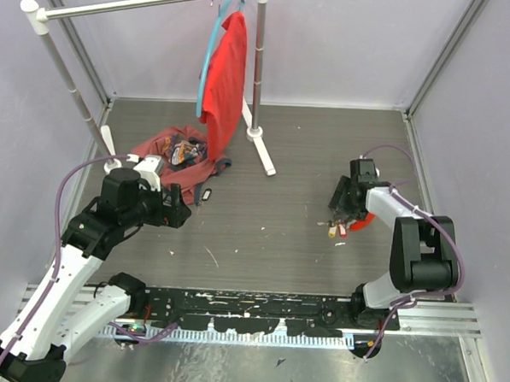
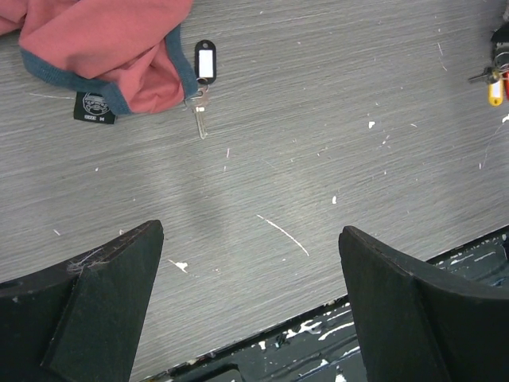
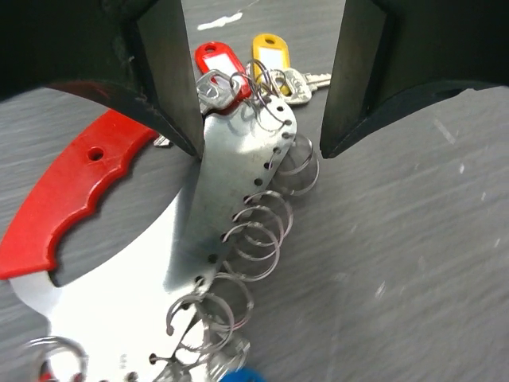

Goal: Put the keys on the keyring

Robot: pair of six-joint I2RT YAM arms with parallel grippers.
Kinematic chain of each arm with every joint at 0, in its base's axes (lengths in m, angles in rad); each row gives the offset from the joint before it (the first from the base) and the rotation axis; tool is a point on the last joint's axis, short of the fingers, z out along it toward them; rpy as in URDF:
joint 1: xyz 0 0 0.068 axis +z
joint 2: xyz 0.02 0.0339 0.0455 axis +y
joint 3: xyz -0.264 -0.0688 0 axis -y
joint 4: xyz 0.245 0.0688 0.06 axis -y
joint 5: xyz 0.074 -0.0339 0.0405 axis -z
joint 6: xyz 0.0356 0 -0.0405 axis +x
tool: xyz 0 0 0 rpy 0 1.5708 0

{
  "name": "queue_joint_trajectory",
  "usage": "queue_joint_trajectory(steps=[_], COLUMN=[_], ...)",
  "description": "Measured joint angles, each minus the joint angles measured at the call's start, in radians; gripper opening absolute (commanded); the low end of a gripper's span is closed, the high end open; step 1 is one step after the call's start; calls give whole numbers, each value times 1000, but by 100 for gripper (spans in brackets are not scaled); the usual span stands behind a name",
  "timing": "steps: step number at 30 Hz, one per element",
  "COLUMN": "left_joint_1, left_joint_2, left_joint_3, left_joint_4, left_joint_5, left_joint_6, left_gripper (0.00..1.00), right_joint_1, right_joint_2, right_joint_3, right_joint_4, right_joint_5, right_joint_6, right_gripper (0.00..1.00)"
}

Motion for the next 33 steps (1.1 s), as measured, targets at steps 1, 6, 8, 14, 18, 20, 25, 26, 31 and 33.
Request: queue_joint_trajectory(steps=[1,6,8,14,18,20,25,26,31,33], left_joint_1=[0,0,0,0,0,0,0,0,0,0], left_joint_2=[0,0,0,0,0,0,1,1,1,1], left_joint_3=[0,0,0,0,0,0,-1,-1,-2,-2], left_joint_4=[0,0,0,0,1,3,12,14,16,16], left_joint_5=[2,8,8,8,8,10,14,15,16,18], left_joint_6=[0,0,0,0,0,0,0,0,0,0], left_gripper=[98,98,98,98,98,98,98,98,98,98], right_joint_1=[23,160,227,367,371,364,290,272,221,214], right_joint_2=[-14,-55,-62,-87,-168,-196,-194,-187,-150,-150], right_joint_3=[-10,-19,-19,-19,-15,-3,12,12,-2,-19], right_joint_4=[-8,-20,-20,-13,-40,-69,-97,-100,-87,-70], right_joint_5=[0,-20,-27,-69,53,138,216,212,151,105], right_joint_6=[9,67,92,140,134,124,86,79,45,34], right_gripper=[67,73,74,78,85,88,95,97,100,100])
